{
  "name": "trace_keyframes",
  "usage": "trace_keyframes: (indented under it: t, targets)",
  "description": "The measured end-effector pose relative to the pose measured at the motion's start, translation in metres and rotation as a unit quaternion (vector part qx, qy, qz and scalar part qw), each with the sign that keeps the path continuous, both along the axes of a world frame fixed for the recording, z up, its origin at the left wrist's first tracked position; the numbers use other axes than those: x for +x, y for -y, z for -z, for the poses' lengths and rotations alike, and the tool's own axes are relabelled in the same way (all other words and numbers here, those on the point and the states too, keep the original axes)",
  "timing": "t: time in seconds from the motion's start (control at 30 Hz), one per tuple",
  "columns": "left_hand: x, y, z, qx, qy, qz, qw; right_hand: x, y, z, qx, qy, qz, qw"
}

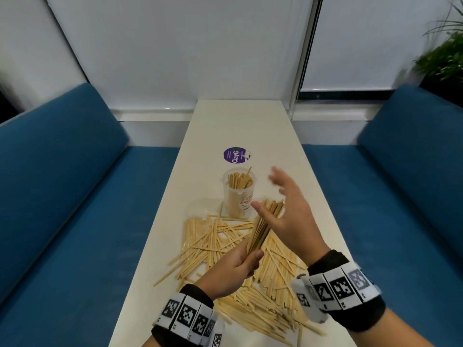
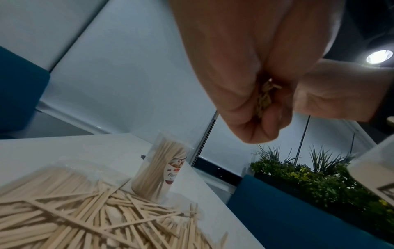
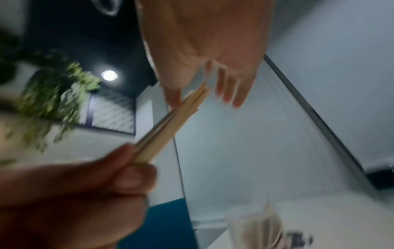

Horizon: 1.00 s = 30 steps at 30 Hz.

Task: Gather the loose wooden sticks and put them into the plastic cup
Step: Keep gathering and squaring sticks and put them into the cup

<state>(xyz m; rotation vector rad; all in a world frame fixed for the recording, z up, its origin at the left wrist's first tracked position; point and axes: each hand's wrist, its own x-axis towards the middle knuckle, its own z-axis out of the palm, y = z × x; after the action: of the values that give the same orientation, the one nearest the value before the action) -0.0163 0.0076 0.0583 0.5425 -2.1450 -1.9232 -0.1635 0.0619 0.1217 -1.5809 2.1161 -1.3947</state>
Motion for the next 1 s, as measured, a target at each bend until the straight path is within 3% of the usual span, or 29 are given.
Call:
trace_keyframes:
  t: [0.07,0.27,0.37,0.43,0.5,0.63,0.77,0.8,0.83,0.9,0.93,1.0]
  targets:
    - [-0.001,0.001,-0.002,-0.015,-0.002,-0.003,1.0,-0.001,-0.002,-0.005,0.104,-0.061,-0.04,0.992]
    - [-0.001,-0.004,-0.002,-0.05,0.011,-0.02,0.998,0.001,-0.007,-0.011,0.141,-0.044,-0.077,0.986]
    - [-0.003,-0.005,-0.002,-0.05,0.0,-0.034,0.998,0.002,-0.009,-0.003,0.064,0.133,-0.057,0.987]
    - [-0.005,-0.002,-0.006,-0.071,0.0,-0.029,0.997,0.003,-0.007,0.004,0.047,0.312,-0.013,0.949]
    - [-0.007,0.001,-0.009,-0.114,0.011,-0.021,0.993,0.004,-0.006,0.012,0.1,0.414,-0.006,0.905]
    - [-0.007,0.004,-0.011,-0.126,0.038,0.004,0.991,0.003,-0.005,0.019,0.131,0.365,-0.061,0.92]
    - [-0.005,0.0,-0.012,0.024,0.025,-0.048,0.998,0.004,-0.003,0.017,0.086,0.348,-0.052,0.932]
    - [-0.004,0.002,-0.01,0.103,0.013,-0.09,0.99,0.006,-0.003,0.016,0.073,0.331,-0.045,0.94]
    - [-0.003,0.006,-0.008,0.216,-0.009,-0.143,0.966,0.009,-0.003,0.013,0.056,0.313,-0.039,0.947]
    - [-0.002,0.013,-0.004,0.441,-0.066,-0.224,0.866,0.017,-0.002,0.007,0.015,0.283,-0.032,0.958]
    - [-0.001,0.015,-0.003,0.509,-0.088,-0.246,0.82,0.021,0.0,0.005,-0.003,0.274,-0.03,0.961]
    - [-0.005,0.014,-0.009,0.564,-0.107,-0.269,0.774,0.03,0.003,0.005,-0.019,0.254,-0.031,0.967]
